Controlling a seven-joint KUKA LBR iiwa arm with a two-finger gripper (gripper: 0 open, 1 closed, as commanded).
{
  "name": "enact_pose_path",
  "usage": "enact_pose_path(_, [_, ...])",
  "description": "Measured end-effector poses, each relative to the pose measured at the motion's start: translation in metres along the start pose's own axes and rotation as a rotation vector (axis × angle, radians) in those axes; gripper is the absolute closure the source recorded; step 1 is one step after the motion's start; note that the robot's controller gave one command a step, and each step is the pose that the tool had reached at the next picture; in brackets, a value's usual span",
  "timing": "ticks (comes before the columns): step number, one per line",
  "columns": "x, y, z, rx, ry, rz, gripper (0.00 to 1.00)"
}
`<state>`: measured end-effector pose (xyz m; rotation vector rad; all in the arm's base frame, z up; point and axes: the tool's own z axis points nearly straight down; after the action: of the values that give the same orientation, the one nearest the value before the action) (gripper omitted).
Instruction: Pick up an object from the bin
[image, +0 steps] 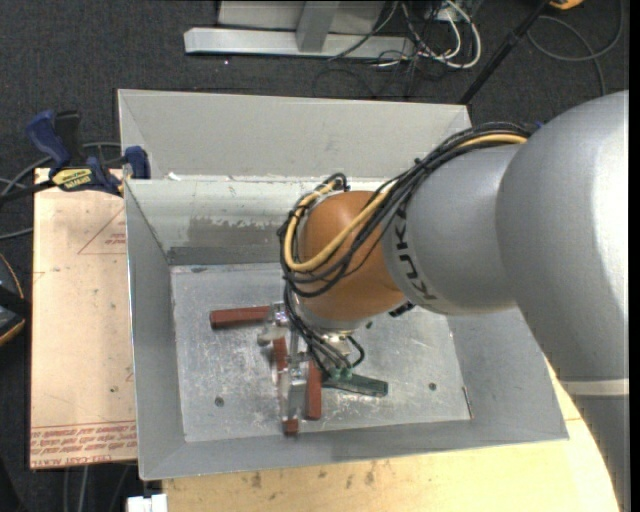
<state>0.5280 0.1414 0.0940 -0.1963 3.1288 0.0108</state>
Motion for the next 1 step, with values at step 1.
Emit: enact_pose_path(1, [0.0304,-0.0260,-0.0134,0.008,0.009,-0.021,0.00])
